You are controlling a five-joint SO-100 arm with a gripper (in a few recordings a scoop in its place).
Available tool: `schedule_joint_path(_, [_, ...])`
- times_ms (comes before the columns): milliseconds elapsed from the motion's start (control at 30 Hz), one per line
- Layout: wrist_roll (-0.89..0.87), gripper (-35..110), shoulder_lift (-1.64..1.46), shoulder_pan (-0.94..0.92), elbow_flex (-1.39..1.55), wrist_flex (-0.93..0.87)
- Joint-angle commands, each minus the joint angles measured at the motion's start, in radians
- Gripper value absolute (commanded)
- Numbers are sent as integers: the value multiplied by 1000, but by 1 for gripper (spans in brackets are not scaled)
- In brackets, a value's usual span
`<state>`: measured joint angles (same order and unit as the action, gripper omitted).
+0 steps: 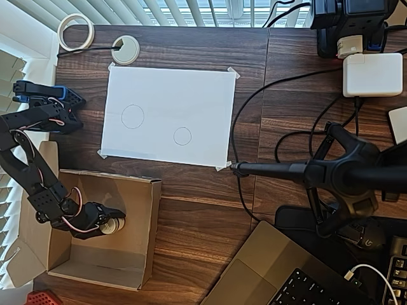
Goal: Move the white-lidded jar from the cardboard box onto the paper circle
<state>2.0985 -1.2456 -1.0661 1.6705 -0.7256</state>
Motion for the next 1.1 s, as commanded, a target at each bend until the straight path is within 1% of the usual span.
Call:
schedule_joint_path(0, [8, 22, -176, -5, 2, 3])
schedule_joint_path(367, [14, 22, -356, 8, -80, 5])
schedule_joint_path(567, [23, 22, -462, 52, -87, 5])
schedule_joint_path(700, [11, 22, -568, 153, -67, 6])
schedule_joint_path(900, [-43, 22, -716, 380, -17, 6])
schedule_joint_path(1067, [-78, 22, -776, 572, 54, 5])
